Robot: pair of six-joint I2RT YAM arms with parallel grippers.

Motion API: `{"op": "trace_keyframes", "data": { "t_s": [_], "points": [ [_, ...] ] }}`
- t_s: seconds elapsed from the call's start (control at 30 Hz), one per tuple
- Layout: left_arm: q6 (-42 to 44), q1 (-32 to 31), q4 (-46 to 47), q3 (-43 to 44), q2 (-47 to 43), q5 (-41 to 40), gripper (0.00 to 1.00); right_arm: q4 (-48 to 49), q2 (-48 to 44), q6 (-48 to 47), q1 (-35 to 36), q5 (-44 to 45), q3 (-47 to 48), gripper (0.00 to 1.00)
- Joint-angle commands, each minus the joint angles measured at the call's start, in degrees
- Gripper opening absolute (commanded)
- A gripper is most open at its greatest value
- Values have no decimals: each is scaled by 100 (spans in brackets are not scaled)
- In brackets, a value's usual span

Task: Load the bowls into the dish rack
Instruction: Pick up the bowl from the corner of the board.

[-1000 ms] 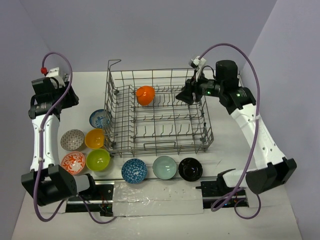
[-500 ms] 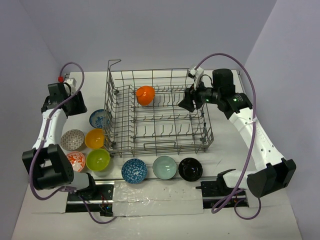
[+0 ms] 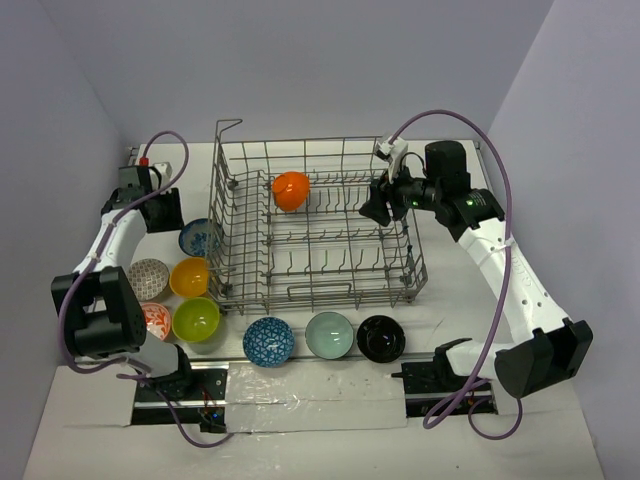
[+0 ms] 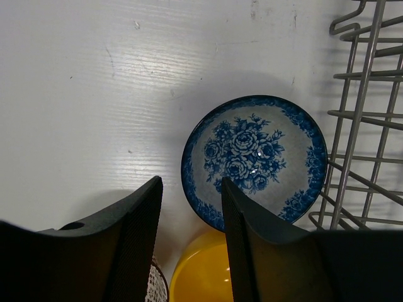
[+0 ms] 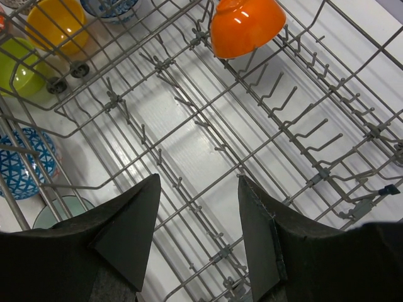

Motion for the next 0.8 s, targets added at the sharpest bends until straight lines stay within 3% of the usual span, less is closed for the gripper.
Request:
{"op": "trace_keyframes", "data": {
  "t_s": [0.0, 0.77],
  "points": [
    [196, -80, 210, 94, 45, -199, 48, 187, -109, -116, -32, 70, -28, 60],
    [320, -88, 306, -327, 195, -42, 45, 178, -38, -239, -32, 263, -107, 61]
  ]
}}
